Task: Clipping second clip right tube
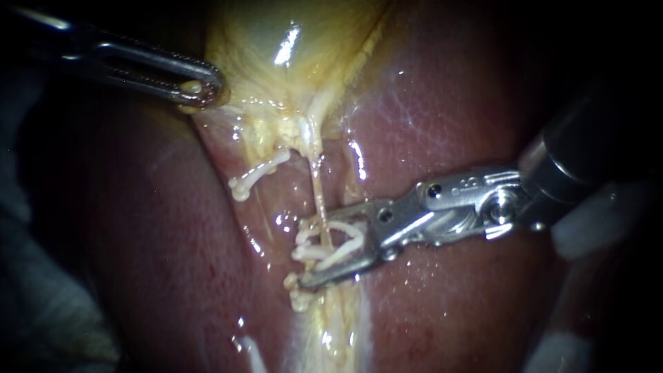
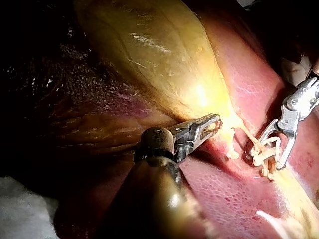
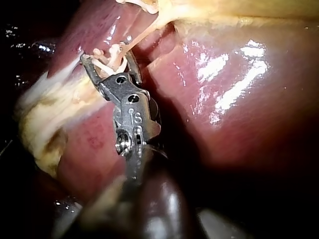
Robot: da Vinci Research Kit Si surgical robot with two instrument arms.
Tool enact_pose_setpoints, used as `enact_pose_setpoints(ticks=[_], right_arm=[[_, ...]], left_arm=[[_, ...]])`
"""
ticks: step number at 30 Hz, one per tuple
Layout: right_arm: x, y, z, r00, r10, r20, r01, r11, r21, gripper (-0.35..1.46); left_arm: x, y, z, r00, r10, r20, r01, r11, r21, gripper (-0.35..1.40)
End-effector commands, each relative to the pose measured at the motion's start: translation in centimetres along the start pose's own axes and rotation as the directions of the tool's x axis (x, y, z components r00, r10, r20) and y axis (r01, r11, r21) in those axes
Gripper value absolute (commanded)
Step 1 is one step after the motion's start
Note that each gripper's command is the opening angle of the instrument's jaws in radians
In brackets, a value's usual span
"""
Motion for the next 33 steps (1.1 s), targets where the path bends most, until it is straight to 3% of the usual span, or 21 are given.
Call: enact_pose_setpoints(ticks=[1,7,15,25,30,33], right_arm=[[0.0,0.0,0.01,1.0,0.025,-0.012,-0.025,1.0,0.015,0.47],[0.0,0.01,0.03,0.987,0.145,-0.07,-0.139,0.986,0.088,0.47],[-0.04,0.0,0.08,0.948,0.295,-0.123,-0.269,0.944,0.192,0.45],[-0.03,-0.03,0.07,0.904,0.39,-0.176,-0.339,0.904,0.262,0.43],[-0.02,-0.04,0.07,0.899,0.401,-0.177,-0.348,0.898,0.269,0.41],[-0.01,-0.04,0.05,0.894,0.412,-0.174,-0.359,0.893,0.272,0.3]], left_arm=[[0.0,0.0,0.0,1.0,0.0,0.0,0.0,1.0,0.0,-0.35],[0.0,0.01,0.0,1.0,0.0,0.0,0.0,1.0,0.0,-0.35],[0.0,0.01,0.0,1.0,0.0,0.0,0.0,1.0,0.0,-0.35],[0.0,0.01,0.0,1.0,0.0,0.0,0.0,1.0,0.0,-0.35],[0.0,0.01,0.0,1.0,0.0,0.0,0.0,1.0,0.0,-0.35],[0.0,0.01,0.0,1.0,0.0,0.0,0.0,1.0,0.0,-0.35]])
